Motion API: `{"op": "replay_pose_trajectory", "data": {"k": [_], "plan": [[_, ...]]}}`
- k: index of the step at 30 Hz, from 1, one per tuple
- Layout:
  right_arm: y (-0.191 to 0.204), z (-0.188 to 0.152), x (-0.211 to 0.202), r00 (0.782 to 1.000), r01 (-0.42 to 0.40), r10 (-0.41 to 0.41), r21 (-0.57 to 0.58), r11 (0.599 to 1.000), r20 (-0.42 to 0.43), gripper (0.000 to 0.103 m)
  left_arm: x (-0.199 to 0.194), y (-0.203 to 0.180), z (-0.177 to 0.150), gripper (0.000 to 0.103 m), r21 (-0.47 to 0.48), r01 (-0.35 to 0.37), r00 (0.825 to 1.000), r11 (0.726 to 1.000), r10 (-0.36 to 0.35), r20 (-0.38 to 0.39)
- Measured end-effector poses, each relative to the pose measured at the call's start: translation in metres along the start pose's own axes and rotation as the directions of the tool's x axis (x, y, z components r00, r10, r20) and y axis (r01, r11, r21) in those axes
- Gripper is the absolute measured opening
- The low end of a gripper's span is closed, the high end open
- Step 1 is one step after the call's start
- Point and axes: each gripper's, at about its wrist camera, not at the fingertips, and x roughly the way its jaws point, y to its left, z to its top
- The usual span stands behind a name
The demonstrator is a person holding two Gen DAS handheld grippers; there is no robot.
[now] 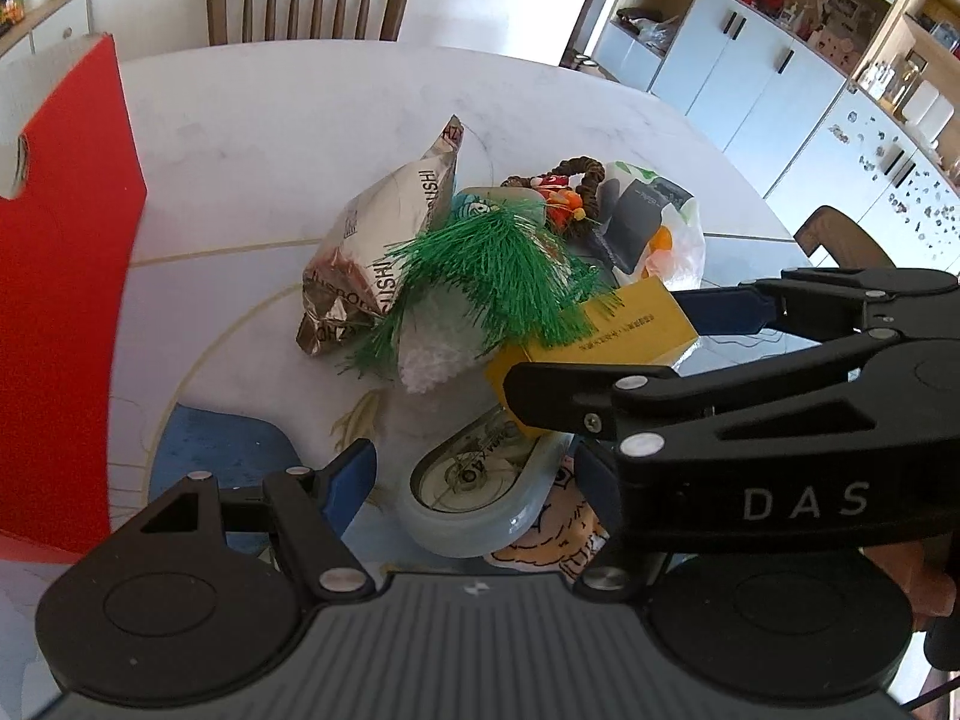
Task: Organize objects
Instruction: 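Grasp the pale green tape roller with left gripper while right gripper grasps yellow box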
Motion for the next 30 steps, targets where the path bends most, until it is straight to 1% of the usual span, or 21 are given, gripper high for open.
{"op": "replay_pose_trajectory", "data": {"k": [3,9,16,27,28,30], "plan": [[0.001,0.0,0.0,1.0,-0.009,0.009,0.006,1.0,-0.008,0.075,0.001,0.003,0.001,0.063,-0.022,0.027,1.0,0.999,-0.027,-0.006],[-0.001,0.0,-0.003,1.0,-0.018,0.019,0.011,1.0,-0.015,0.074,0.001,0.003,0.0,0.061,-0.023,0.029,1.0,0.999,-0.029,-0.001],[-0.008,-0.003,-0.015,0.999,-0.031,0.031,0.022,0.999,-0.019,0.073,-0.004,-0.004,-0.002,0.06,0.005,-0.002,1.0,1.0,0.002,0.021],[-0.033,-0.011,-0.057,0.999,-0.004,0.001,0.074,0.997,0.034,0.073,-0.027,-0.005,-0.008,0.06,0.003,-0.037,0.998,0.999,0.037,0.053],[-0.035,-0.011,-0.059,0.999,-0.002,-0.001,0.078,0.997,0.039,0.073,-0.03,-0.005,-0.008,0.057,0.001,-0.039,0.998,0.999,0.039,0.056],[-0.038,-0.012,-0.065,0.999,-0.002,-0.002,0.089,0.996,0.045,0.073,-0.036,-0.005,-0.01,0.056,-0.002,-0.039,0.997,0.999,0.039,0.06]]}}
